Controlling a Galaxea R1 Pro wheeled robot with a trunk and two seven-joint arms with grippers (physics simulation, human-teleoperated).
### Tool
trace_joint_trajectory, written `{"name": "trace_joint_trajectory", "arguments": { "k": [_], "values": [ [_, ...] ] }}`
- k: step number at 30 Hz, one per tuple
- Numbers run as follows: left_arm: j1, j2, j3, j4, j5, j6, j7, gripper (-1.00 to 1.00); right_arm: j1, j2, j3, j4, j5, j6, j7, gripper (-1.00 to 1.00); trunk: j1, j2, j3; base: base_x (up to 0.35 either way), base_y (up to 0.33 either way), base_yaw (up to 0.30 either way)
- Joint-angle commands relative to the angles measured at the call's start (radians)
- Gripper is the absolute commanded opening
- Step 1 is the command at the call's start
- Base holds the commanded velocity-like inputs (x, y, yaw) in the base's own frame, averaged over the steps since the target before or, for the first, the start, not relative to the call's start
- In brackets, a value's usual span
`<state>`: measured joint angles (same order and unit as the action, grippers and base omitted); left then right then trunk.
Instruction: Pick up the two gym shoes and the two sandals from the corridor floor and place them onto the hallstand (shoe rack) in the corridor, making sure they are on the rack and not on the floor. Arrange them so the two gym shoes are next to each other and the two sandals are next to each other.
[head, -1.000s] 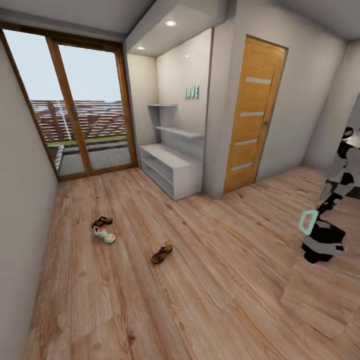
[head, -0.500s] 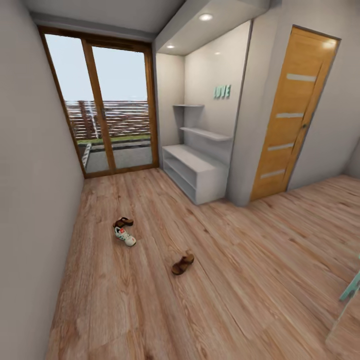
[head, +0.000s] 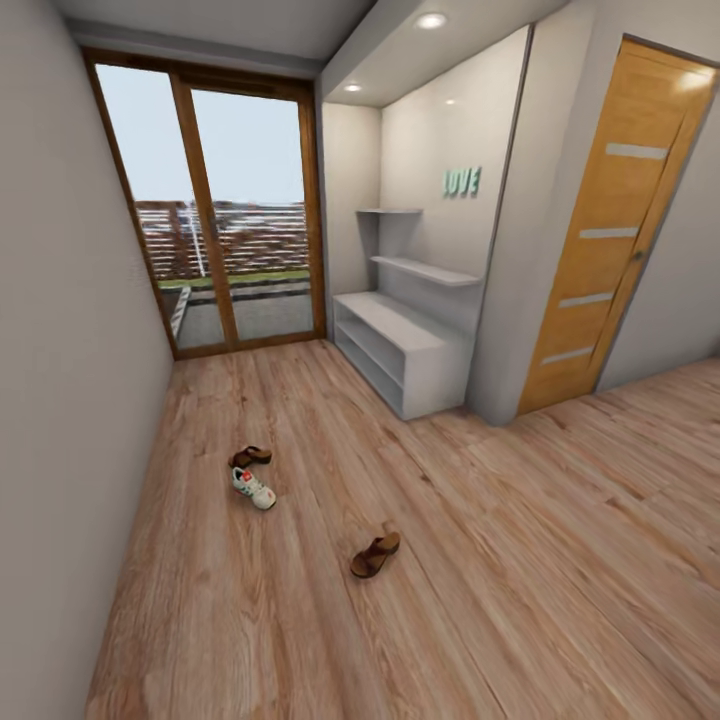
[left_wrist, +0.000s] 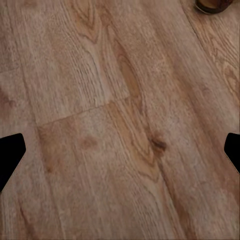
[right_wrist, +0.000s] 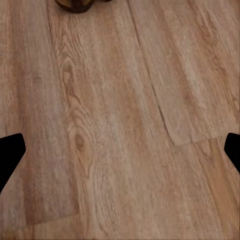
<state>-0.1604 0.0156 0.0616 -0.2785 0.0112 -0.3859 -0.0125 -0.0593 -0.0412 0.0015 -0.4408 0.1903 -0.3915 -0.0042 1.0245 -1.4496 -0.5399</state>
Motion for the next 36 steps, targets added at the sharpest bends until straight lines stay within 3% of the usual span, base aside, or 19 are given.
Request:
{"name": "trace_joint_trajectory", "arguments": {
  "k": [1, 27, 36],
  "values": [
    [-0.001, 0.0, 0.003, 0.001, 0.001, -0.003, -0.001, 1.0, -0.001, 0.0, 0.0, 0.0, 0.005, -0.003, 0.0, 1.0, 0.001, 0.0, -0.001, 0.32, 0.003, 0.006],
    [0.0, 0.0, 0.003, 0.002, 0.001, -0.005, -0.001, 1.0, -0.001, 0.0, 0.0, 0.0, 0.005, -0.003, 0.0, 1.0, 0.001, 0.0, -0.001, 0.32, 0.0, -0.001],
    [0.0, -0.001, 0.002, 0.002, 0.0, -0.005, -0.001, 1.0, -0.001, 0.0, 0.0, 0.0, 0.005, -0.003, 0.0, 1.0, 0.001, 0.0, 0.002, 0.32, 0.0, -0.158]
  ]
}}
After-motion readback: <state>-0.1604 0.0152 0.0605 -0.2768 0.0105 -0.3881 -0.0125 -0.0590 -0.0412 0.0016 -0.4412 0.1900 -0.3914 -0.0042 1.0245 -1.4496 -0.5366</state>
